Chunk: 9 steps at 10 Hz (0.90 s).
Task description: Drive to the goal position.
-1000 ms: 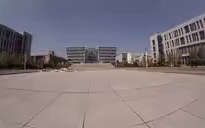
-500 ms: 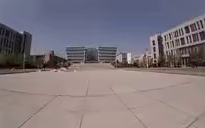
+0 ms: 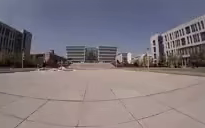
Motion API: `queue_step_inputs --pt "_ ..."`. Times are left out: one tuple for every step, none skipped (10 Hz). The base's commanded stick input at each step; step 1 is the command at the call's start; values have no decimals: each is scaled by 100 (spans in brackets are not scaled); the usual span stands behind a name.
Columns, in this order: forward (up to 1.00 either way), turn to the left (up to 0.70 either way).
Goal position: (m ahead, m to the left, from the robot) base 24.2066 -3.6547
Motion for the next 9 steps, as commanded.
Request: queue_step_inputs --pt "69 0" --pt "69 0" --pt "70 0" --pt "70 0" --pt "70 0" --pt "70 0" --pt "70 0" --pt "70 0" --pt "70 0"
